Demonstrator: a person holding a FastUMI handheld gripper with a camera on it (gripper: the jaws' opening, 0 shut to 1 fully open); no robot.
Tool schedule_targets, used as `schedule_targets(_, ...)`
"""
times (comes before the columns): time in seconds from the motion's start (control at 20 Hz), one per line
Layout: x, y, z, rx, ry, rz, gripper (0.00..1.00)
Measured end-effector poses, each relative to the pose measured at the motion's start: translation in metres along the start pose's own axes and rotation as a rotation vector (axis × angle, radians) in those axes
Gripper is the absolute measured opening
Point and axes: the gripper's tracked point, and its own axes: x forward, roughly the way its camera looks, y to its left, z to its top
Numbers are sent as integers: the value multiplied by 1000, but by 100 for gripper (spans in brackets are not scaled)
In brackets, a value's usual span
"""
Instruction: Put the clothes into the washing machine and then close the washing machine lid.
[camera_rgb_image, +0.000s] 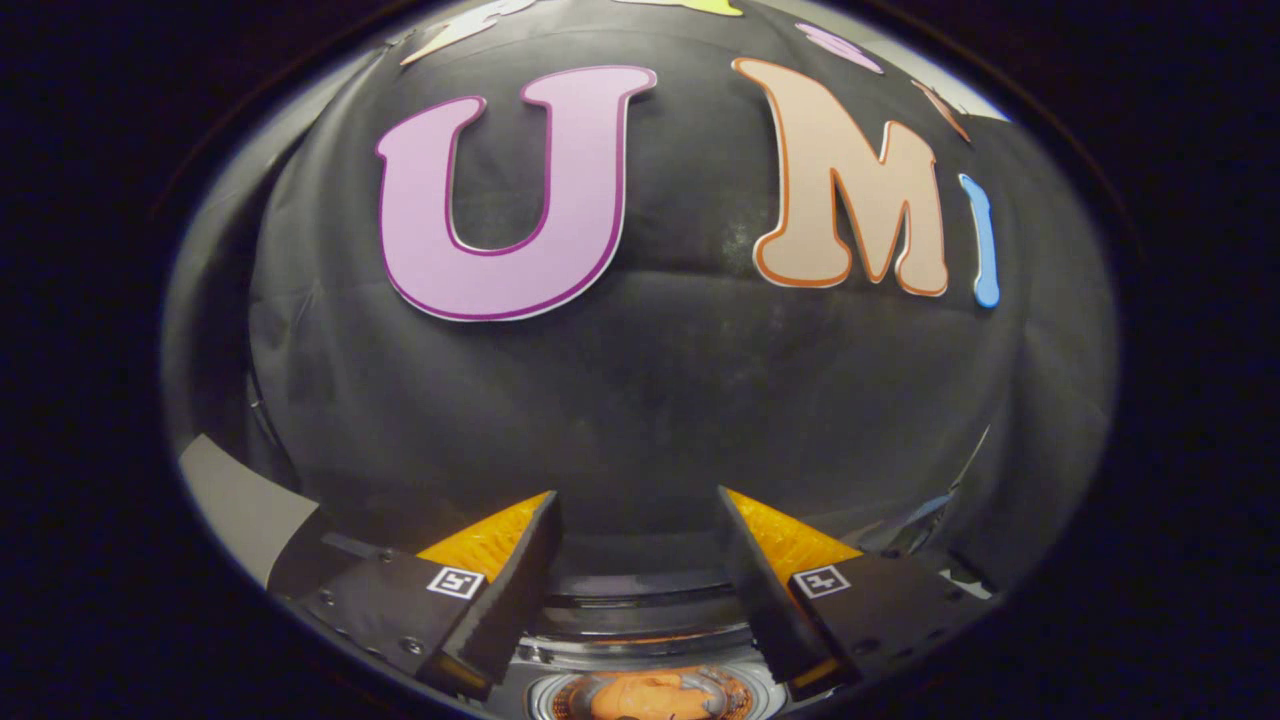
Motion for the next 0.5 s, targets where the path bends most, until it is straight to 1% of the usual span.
schedule_targets(0.5, -2, -1, 0, 0, 9, -6, 96)
